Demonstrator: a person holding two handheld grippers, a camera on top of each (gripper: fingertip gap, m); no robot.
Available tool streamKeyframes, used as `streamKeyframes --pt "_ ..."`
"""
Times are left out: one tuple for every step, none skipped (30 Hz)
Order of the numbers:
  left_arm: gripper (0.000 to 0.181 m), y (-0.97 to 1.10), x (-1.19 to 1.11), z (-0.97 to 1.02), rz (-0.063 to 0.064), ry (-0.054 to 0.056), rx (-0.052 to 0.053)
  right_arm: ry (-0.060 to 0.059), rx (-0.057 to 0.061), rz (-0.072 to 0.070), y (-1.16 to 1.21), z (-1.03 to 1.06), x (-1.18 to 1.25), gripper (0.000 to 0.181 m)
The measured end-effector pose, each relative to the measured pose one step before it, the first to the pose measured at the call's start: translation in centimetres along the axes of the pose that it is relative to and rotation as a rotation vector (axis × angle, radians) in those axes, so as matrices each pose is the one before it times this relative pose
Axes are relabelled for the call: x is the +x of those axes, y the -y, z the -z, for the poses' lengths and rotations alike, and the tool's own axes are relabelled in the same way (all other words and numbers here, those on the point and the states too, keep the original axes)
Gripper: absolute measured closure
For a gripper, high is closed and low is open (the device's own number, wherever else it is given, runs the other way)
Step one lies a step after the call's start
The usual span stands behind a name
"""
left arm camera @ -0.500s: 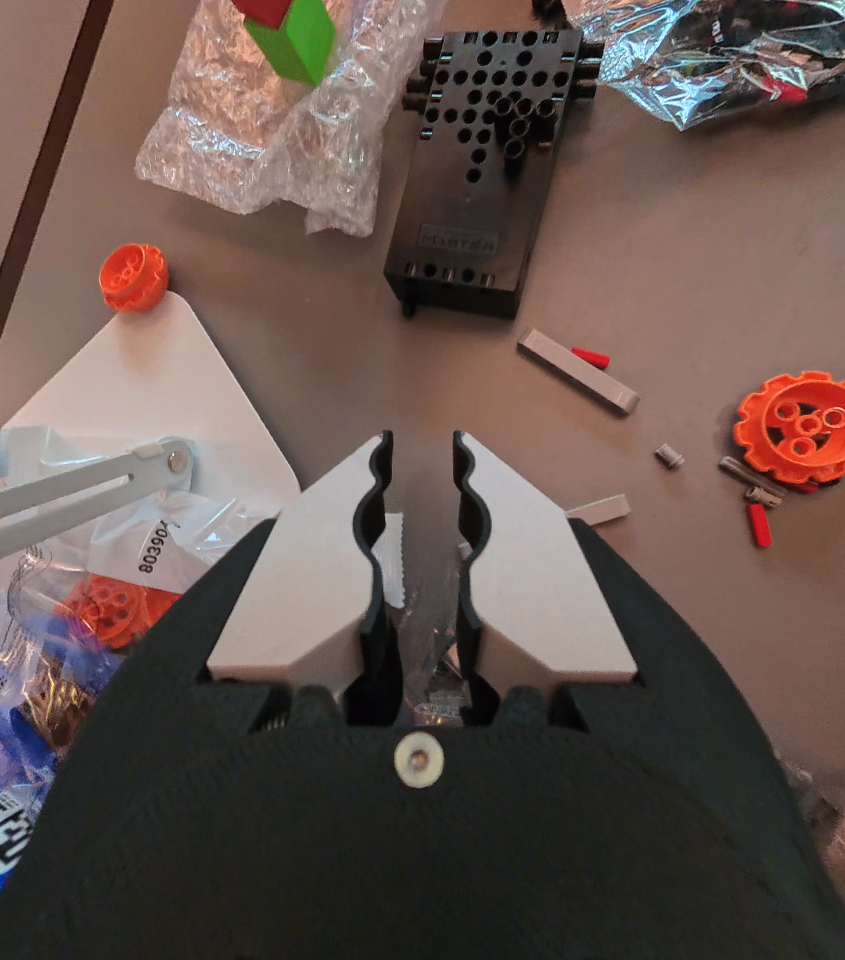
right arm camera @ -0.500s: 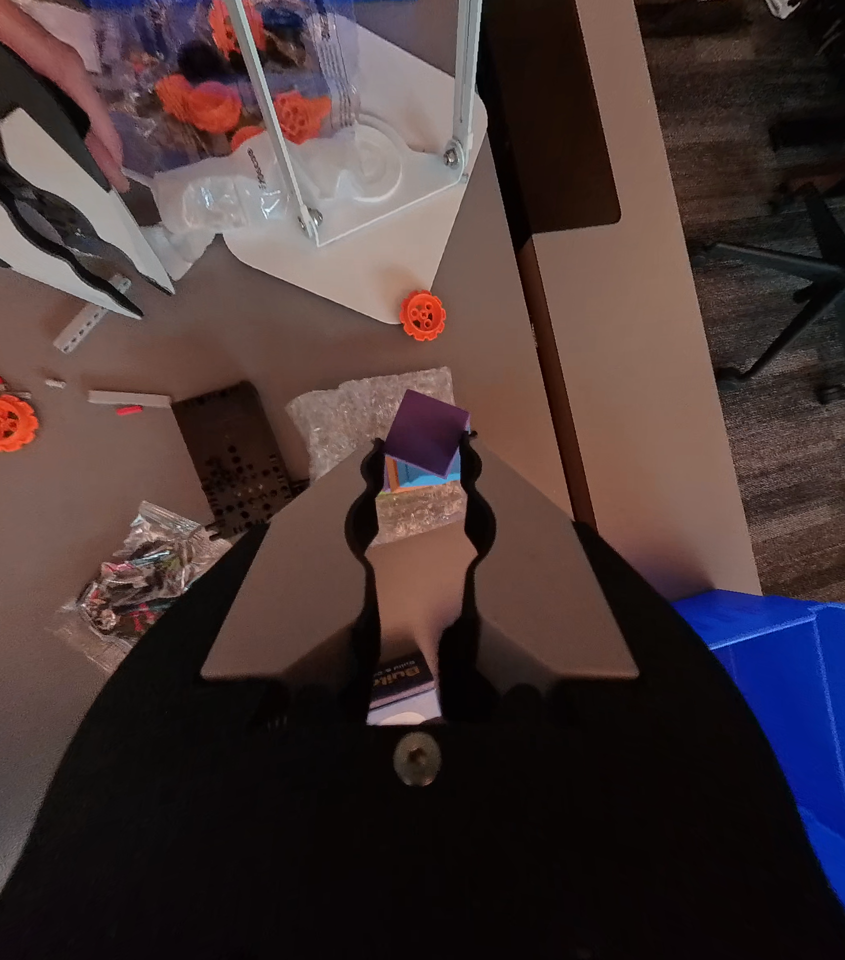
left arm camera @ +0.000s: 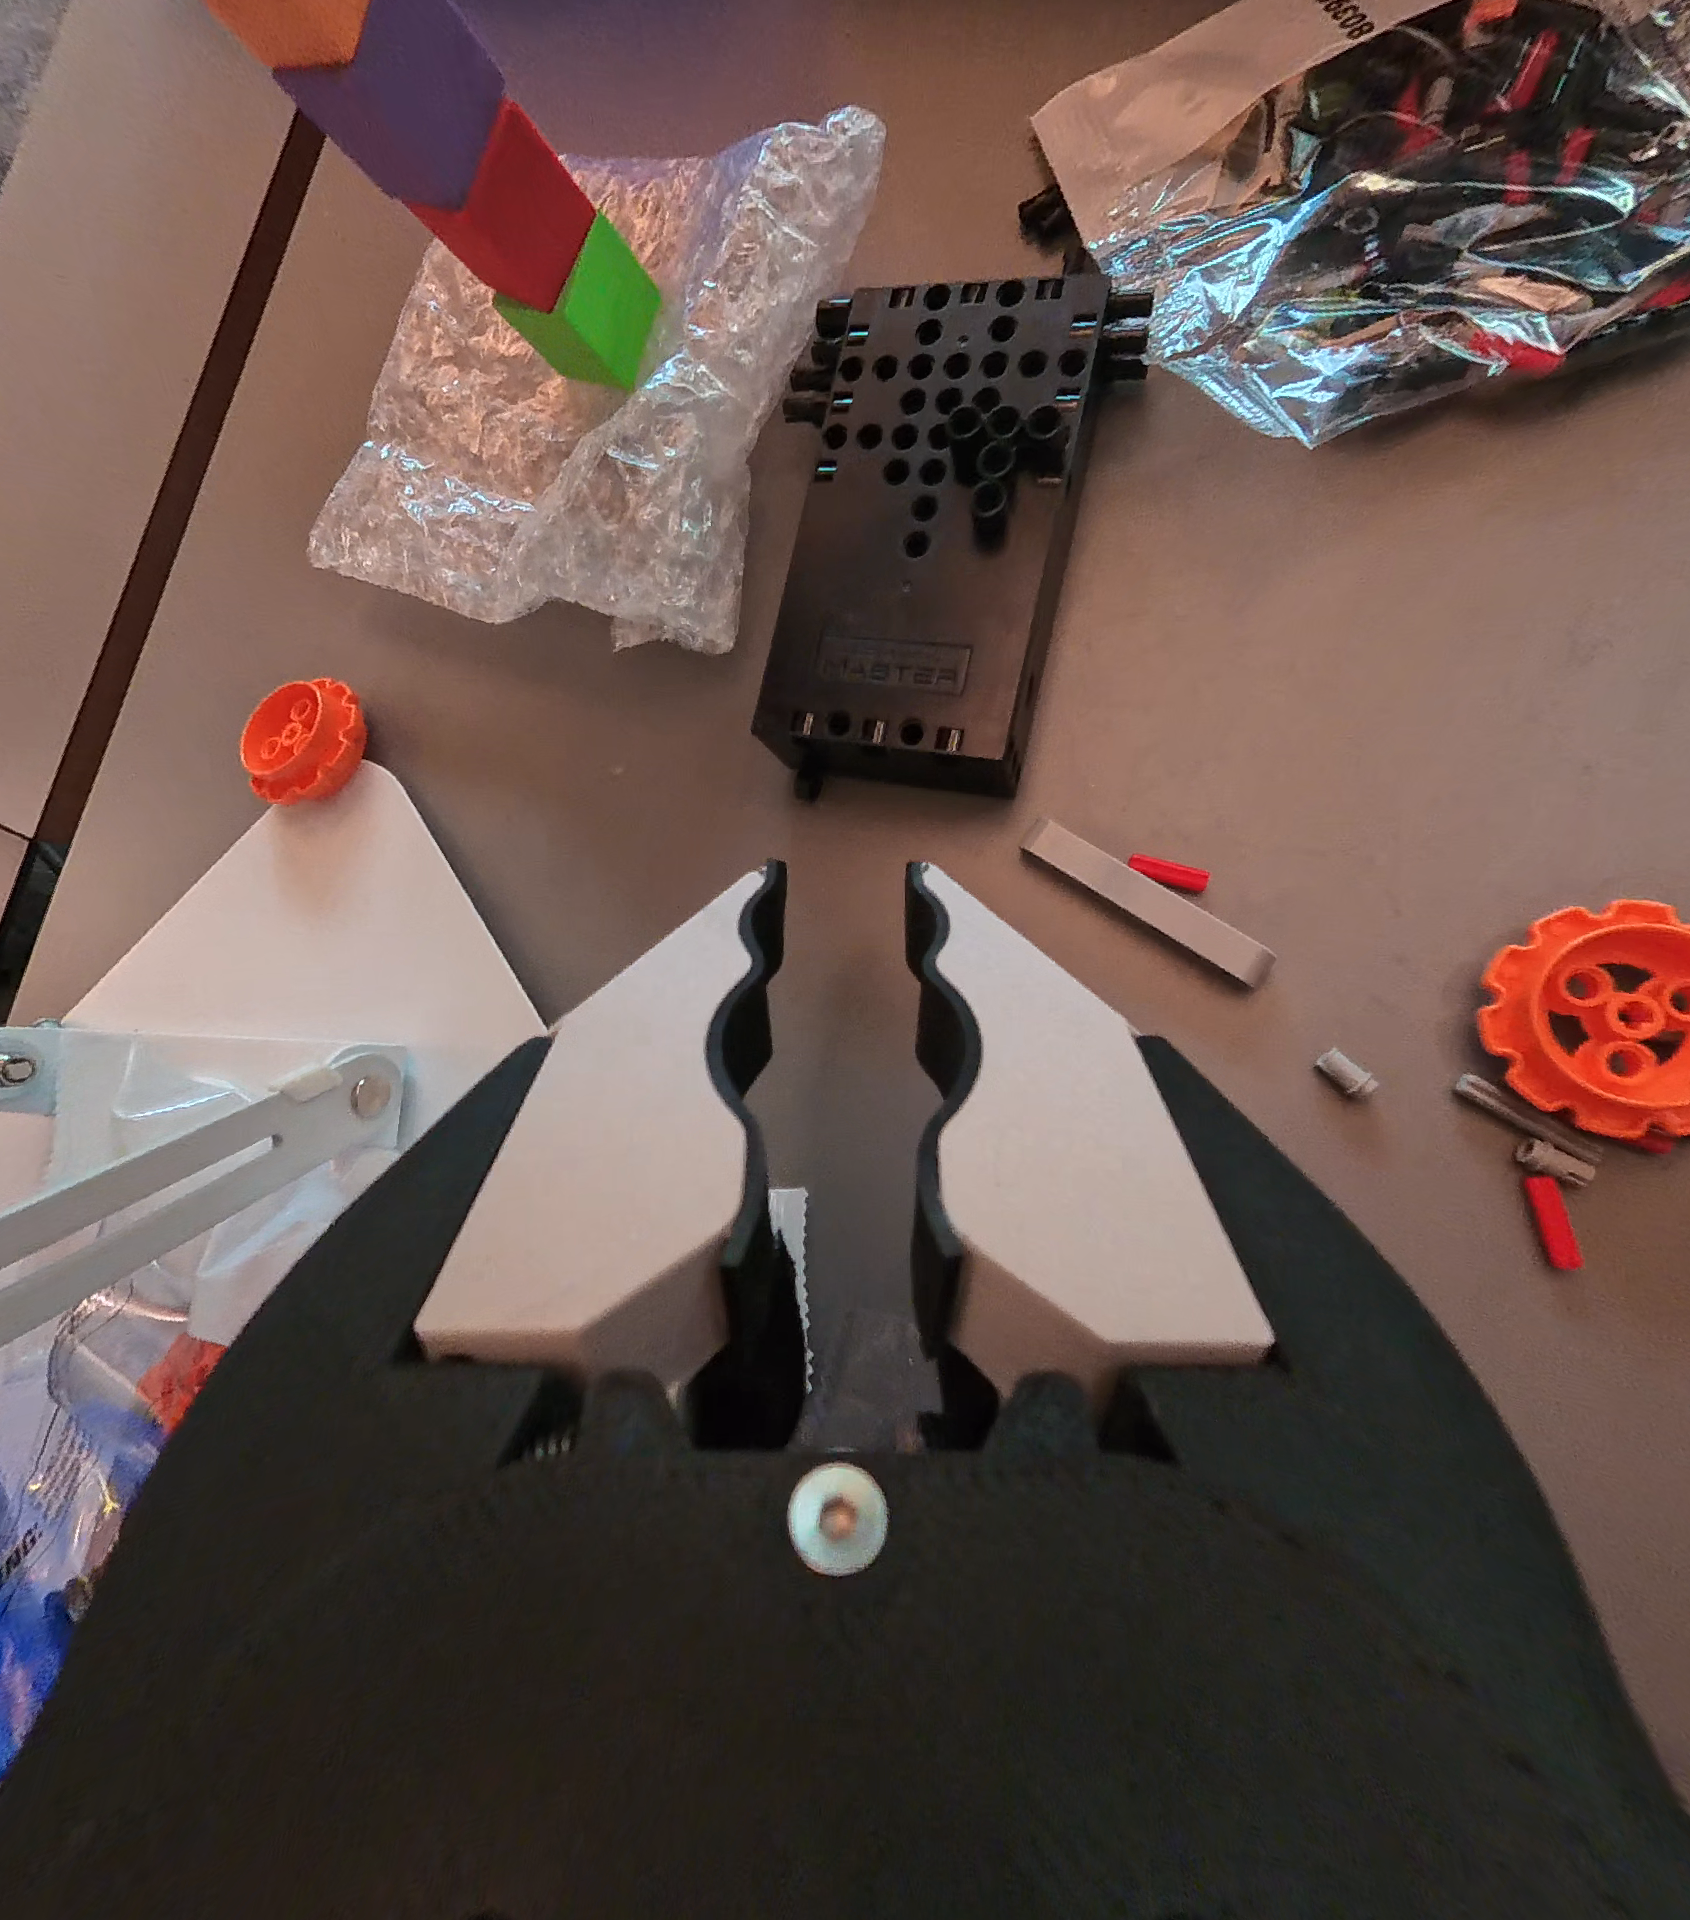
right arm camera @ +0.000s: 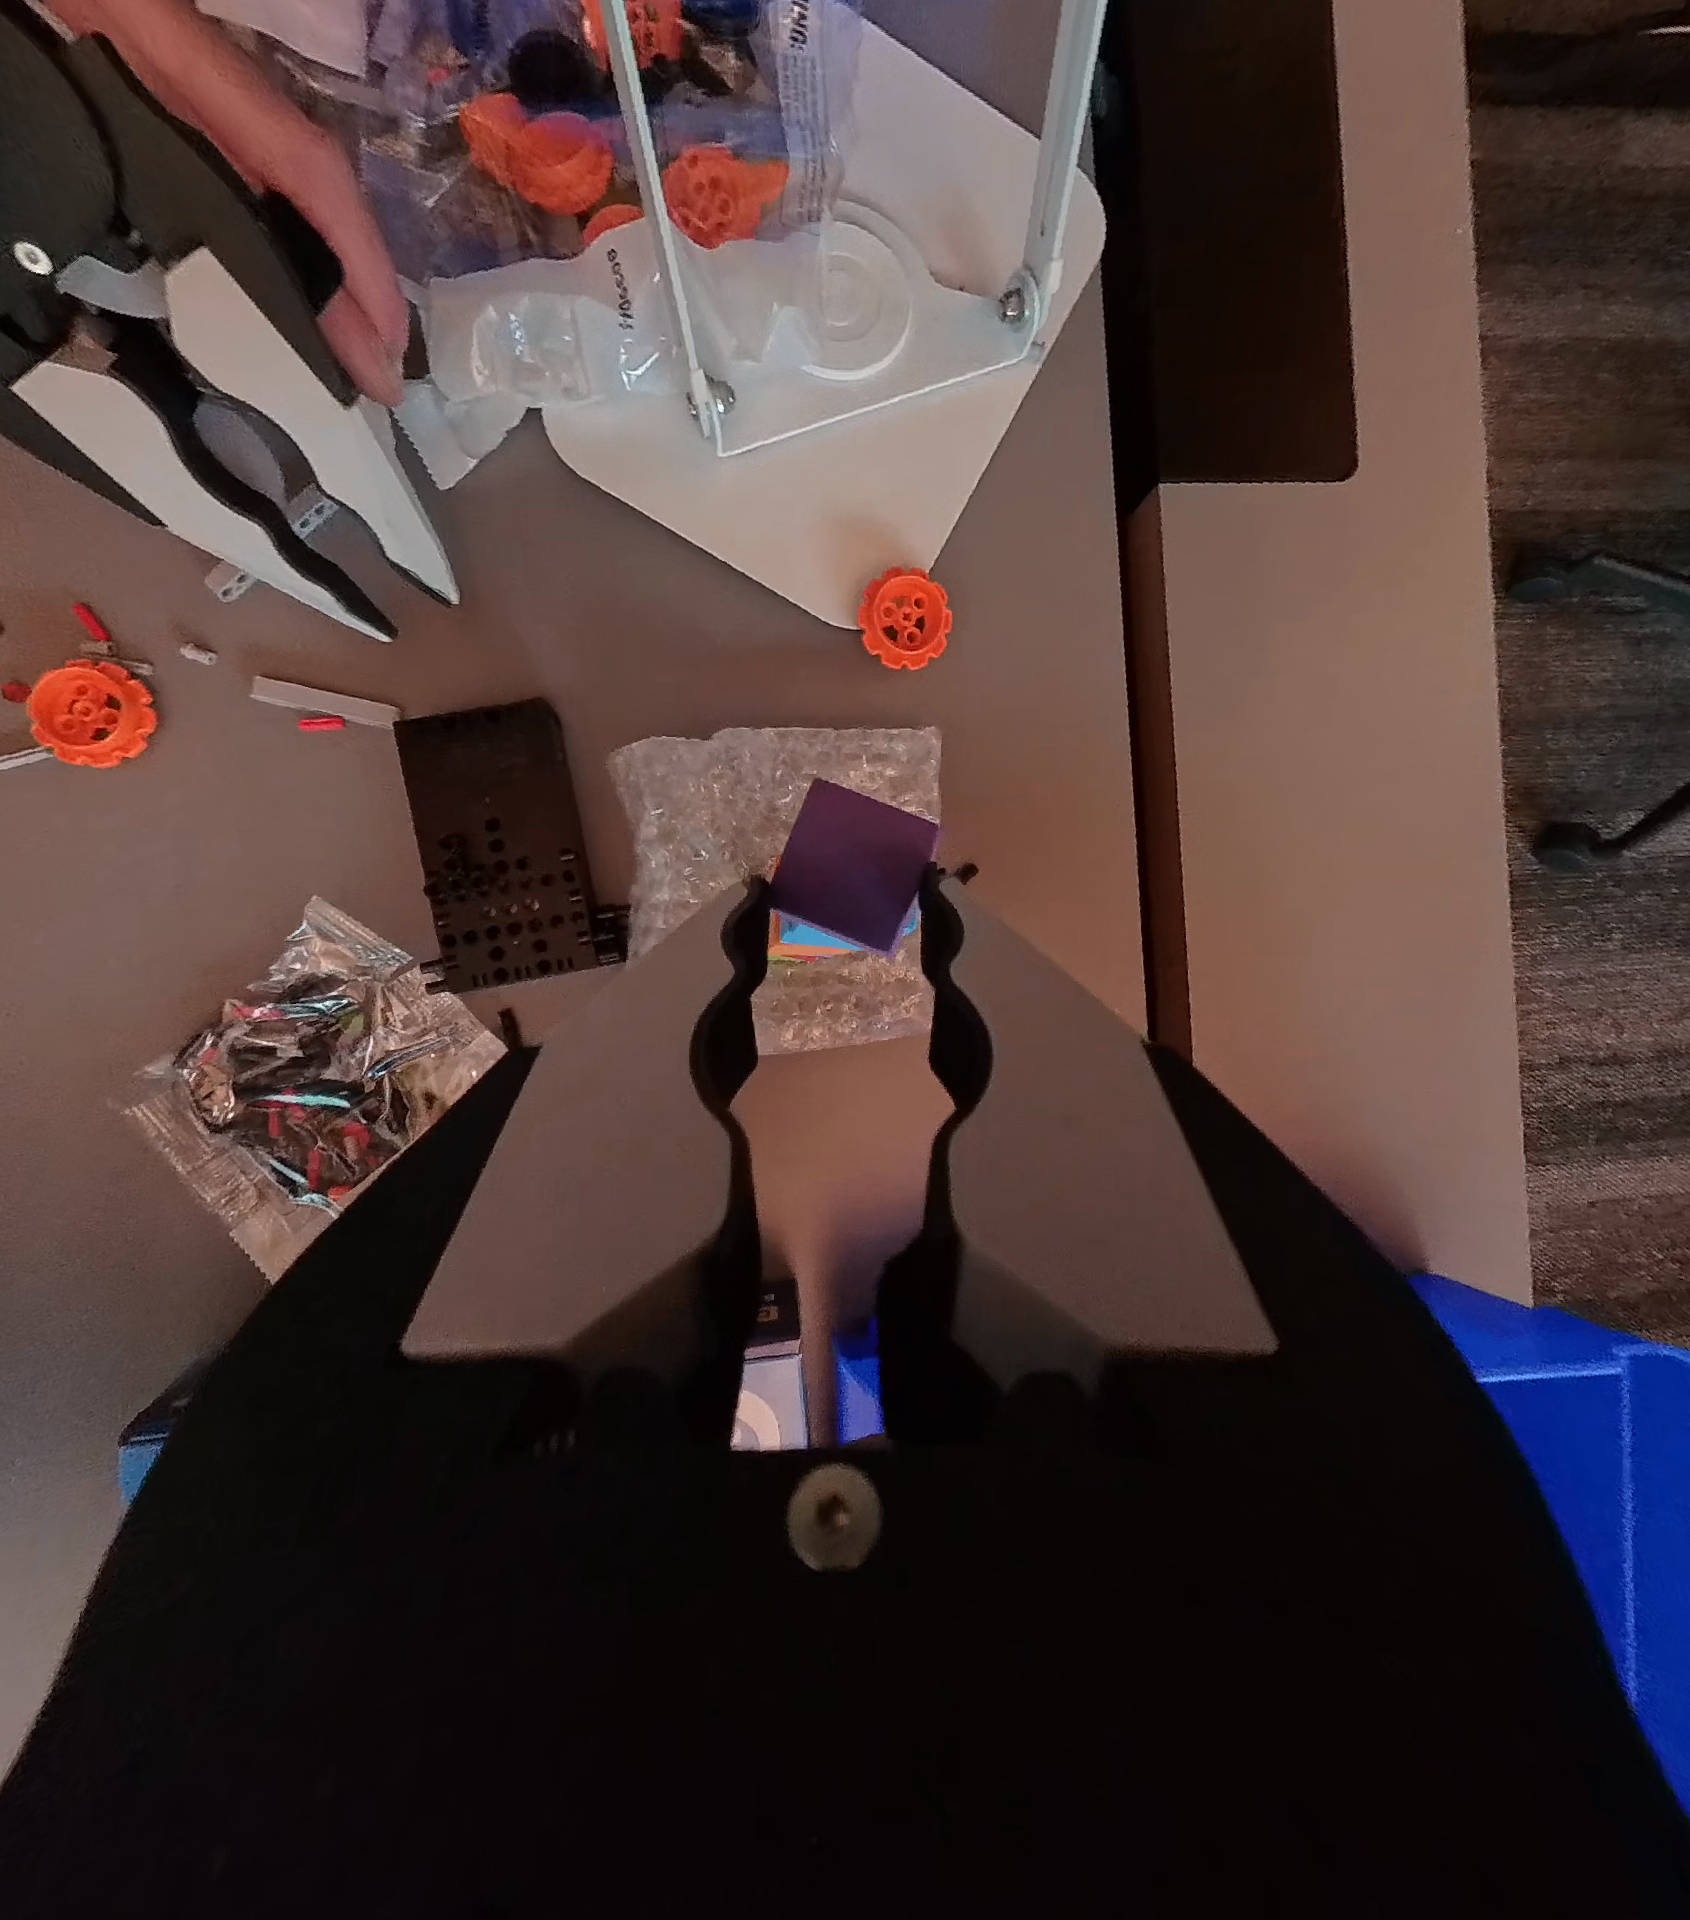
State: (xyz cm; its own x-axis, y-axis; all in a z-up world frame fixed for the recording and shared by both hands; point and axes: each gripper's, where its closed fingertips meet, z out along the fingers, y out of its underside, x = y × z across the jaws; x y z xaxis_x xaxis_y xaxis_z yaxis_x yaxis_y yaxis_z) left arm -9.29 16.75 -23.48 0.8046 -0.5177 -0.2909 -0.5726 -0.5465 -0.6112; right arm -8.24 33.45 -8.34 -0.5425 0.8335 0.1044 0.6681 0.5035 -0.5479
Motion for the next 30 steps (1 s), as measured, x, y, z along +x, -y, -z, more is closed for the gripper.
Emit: streamKeyframes --pt "0.16 -0.064 -0.06 -0.026 0.0017 0.0012 -0.0008 0.0144 -0.0032 0.001 0.127 -0.008 0.026 0.154" --pt "0.16 -0.042 -0.034 -0.012 0.0018 -0.0001 -0.0001 0.0155 -0.0039 -0.001 0.087 -0.065 0.011 0.154" --pt "0.16 -0.032 -0.023 -0.001 0.0017 -0.0002 0.0002 0.0134 -0.0093 -0.0029 -0.031 -0.13 0.057 0.153" --pt "0.16 -0.02 0.003 -0.003 0.0009 -0.0007 -0.0002 0.0063 -0.0138 -0.0044 -0.114 -0.162 0.155 0.153" --pt "0.16 -0.013 0.005 -0.004 -0.0004 -0.0003 -0.0005 0.0112 -0.0116 -0.0051 -0.1 -0.182 0.048 0.154" --pt "0.16 -0.007 0.025 -0.018 -0.0007 -0.0009 -0.0009 0.0189 -0.0071 -0.0036 -0.045 -0.198 -0.13 0.154" --pt "0.16 -0.023 0.033 -0.022 -0.0004 -0.0017 -0.0011 0.012 -0.0096 -0.0024 -0.092 -0.179 -0.09 0.154" --pt "0.16 -0.02 0.032 -0.028 -0.0002 -0.0019 -0.0013 -0.0005 -0.0128 -0.0024 -0.149 -0.136 0.085 0.154" --pt "0.16 -0.034 0.035 -0.027 -0.0006 -0.0018 -0.0015 0.002 -0.0096 -0.001 -0.106 -0.12 0.006 0.154" --pt "0.16 -0.016 0.018 -0.032 -0.0008 -0.001 -0.0018 0.0067 -0.0046 0.0001 -0.023 -0.081 -0.068 0.154" --pt "0.16 -0.016 0.02 -0.025 -0.001 -0.0005 -0.001 0.0027 -0.0015 -0.0002 0.025 -0.026 0.0 0.153" --pt "0.16 0.002 0.019 -0.014 -0.0002 -0.001 -0.0003 0.0048 -0.0003 -0.0003 0.029 0.018 -0.029 0.153" --pt "0.16 -0.002 0.021 -0.012 0.0 -0.0011 -0.0005 0.0049 -0.001 -0.0004 0.024 0.044 -0.024 0.153" --pt "0.16 -0.011 0.014 -0.018 -0.0002 -0.0005 -0.0007 0.0012 -0.0018 -0.0004 -0.004 0.035 0.072 0.153" --pt "0.16 -0.021 -0.001 -0.001 0.0001 -0.0003 -0.0007 0.0005 -0.0022 -0.0008 -0.019 0.044 0.096 0.153" --pt "0.16 0.0 0.011 0.004 0.0003 -0.0003 0.0004 0.0035 -0.0021 -0.0021 -0.042 0.034 0.069 0.153" --pt "0.16 0.013 0.0 0.017 0.0006 -0.0003 0.0008 0.0051 -0.0005 -0.0026 -0.017 0.033 0.065 0.153" --pt "0.16 0.003 -0.002 0.012 0.0005 0.0 0.0006 0.0031 0.0019 -0.0032 0.011 0.031 0.068 0.153" --pt "0.16 -0.006 -0.008 0.015 0.0005 -0.0002 0.0004 0.0037 -0.0003 -0.0038 -0.026 0.005 0.054 0.153" --pt "0.16 -0.001 0.003 -0.004 0.0005 -0.0009 -0.0001 0.0038 -0.0026 -0.0032 -0.068 -0.052 0.04 0.153" --pt "0.16 -0.02 0.014 -0.01 -0.0004 -0.0002 -0.0009 0.0033 -0.0011 -0.0027 -0.055 -0.058 0.032 0.153" --pt "0.16 -0.017 0.007 -0.011 -0.001 0.0 -0.0008 0.0055 0.0002 -0.0034 -0.051 -0.071 -0.024 0.153" --pt "0.16 0.004 0.019 -0.011 -0.0001 -0.0006 0.0003 0.0049 -0.0006 -0.0041 -0.072 -0.071 -0.01 0.153" --pt "0.16 0.016 0.001 0.003 0.0002 -0.0002 0.0007 0.0017 -0.0005 -0.0035 -0.08 -0.056 0.028 0.153" --pt "0.159 0.014 -0.016 0.003 -0.0001 0.0009 0.0006 0.0011 0.0027 -0.0035 -0.039 -0.02 0.025 0.153" --pt "0.159 0.011 -0.01 0.004 0.0003 0.0001 0.0007 0.0014 0.0029 -0.0046 -0.024 -0.016 0.018 0.153" --pt "0.159 0.018 0.005 0.005 0.0004 0.0 0.0013 0.0014 0.0007 -0.0035 -0.045 -0.03 -0.006 0.152" --pt "0.159 0.008 -0.005 -0.008 0.0002 0.0001 0.0002 -0.0004 0.0001 -0.0018 -0.047 -0.031 0.002 0.15" --pt "0.159 0.003 -0.013 -0.001 -0.0003 0.0008 0.0002 -0.002 -0.0008 -0.0024 -0.052 -0.04 0.017 0.148" --pt "0.159 0.015 0.004 -0.008 0.0002 -0.0001 0.0011 -0.0019 -0.0009 -0.003 -0.041 -0.034 0.016 0.146"
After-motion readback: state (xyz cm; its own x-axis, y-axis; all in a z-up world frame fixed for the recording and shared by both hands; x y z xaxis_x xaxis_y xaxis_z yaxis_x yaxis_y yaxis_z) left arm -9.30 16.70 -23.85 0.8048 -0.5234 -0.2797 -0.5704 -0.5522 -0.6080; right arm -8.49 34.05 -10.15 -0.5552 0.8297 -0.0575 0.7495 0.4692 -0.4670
